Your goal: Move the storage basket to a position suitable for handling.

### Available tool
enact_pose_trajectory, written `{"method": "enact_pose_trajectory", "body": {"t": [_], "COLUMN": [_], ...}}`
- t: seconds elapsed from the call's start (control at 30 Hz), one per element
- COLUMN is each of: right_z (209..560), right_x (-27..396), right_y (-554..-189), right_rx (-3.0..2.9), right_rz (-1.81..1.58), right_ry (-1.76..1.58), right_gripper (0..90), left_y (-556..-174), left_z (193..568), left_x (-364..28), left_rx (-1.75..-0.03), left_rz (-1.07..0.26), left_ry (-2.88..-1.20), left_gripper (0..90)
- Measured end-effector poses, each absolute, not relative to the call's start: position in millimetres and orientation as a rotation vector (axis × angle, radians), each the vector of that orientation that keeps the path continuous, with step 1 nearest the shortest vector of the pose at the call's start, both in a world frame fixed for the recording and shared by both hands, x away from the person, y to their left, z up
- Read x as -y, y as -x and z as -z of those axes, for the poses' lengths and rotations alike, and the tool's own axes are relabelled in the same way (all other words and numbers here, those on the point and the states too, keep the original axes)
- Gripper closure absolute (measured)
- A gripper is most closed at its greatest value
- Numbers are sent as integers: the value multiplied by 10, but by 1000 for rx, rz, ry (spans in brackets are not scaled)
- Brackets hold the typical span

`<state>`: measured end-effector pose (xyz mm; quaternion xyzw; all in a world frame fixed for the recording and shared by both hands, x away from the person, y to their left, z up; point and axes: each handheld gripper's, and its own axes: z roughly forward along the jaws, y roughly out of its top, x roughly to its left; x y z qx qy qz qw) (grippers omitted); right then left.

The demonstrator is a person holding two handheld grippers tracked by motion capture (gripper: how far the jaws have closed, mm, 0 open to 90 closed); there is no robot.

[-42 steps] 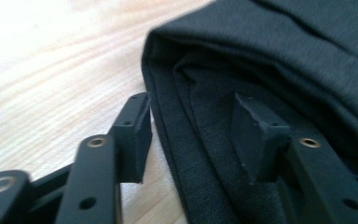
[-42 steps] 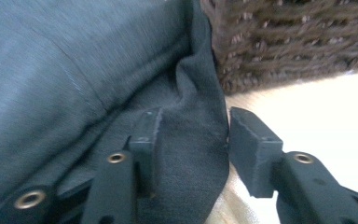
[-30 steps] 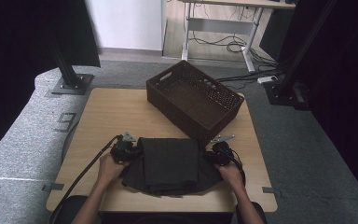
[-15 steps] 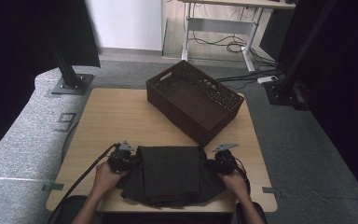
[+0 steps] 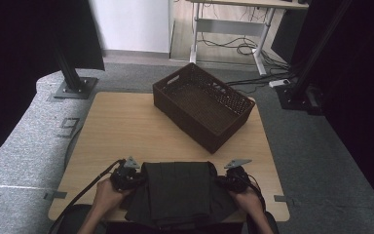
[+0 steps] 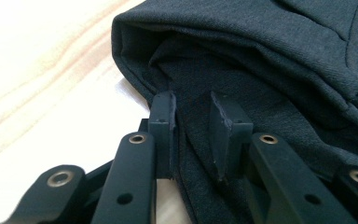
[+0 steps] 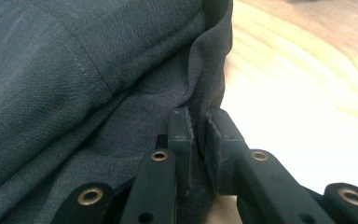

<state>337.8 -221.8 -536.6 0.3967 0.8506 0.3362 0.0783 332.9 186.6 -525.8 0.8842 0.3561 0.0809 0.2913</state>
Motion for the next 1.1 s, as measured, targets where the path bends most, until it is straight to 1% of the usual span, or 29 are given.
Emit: {"method": "enact_pose_trajectory", "body": {"t": [0.33,0.6,0.77,0.8,0.9,1.1], "right_z": [5348,5338,5344,5344,5338,5316], "right_x": [2213,2228,2248,2250,2254,2293], "right_y": [-3169,-3038,-3003,-3008,-3018,-3036], "right_rx": [-2579,-2601,-2601,-2603,-2603,-2581], "right_rz": [-981,-971,-988,-990,-983,-986], "right_ry": [-1166,-1154,-1163,-1164,-1169,-1182], "right_gripper": [782,767,766,762,735,595], "left_y": [-3145,-3019,-3014,-3019,-3027,-3050], "left_z": [5263,5247,5250,5249,5243,5214], "left_x": [-1895,-1882,-1888,-1891,-1905,-1941], "left_rx": [-933,-902,-889,-882,-870,-870], "left_rz": [-174,-162,-155,-152,-162,-187], "left_ry": [-2352,-2386,-2385,-2386,-2392,-2391], "left_gripper": [709,703,697,688,620,494]}}
